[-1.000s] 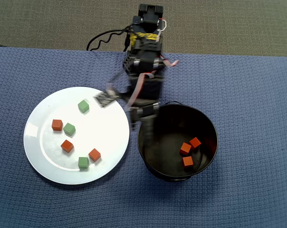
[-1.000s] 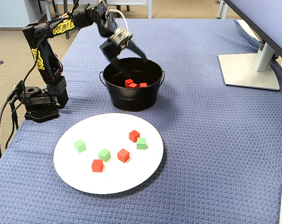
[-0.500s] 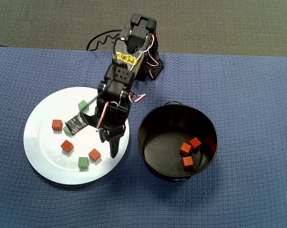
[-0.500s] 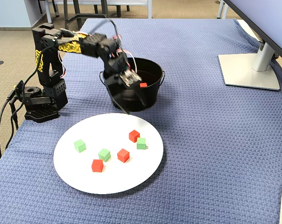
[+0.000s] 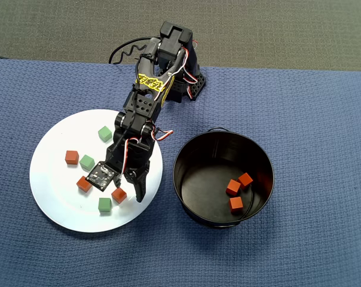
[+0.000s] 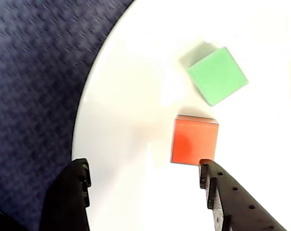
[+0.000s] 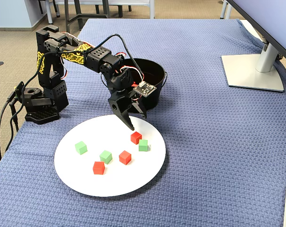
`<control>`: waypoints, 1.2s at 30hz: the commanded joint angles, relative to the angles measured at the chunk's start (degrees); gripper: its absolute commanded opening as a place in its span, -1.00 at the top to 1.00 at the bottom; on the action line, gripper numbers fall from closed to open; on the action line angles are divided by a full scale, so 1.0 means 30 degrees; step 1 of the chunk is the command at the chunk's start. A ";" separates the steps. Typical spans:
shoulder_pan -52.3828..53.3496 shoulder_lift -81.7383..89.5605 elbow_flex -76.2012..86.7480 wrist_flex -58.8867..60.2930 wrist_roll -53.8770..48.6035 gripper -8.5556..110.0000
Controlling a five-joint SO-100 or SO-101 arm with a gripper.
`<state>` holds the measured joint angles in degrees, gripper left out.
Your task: Pick up the red cubes from the white plate and place them in the black recipient
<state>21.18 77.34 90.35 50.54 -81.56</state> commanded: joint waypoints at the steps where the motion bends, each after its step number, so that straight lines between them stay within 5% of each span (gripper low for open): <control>1: 0.0059 0.0703 -0.0498 0.0498 -0.1143 0.48; 36: 0.1670 -0.2549 -0.3223 0.0732 -0.1758 0.48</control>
<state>26.46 69.61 84.73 53.53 -88.59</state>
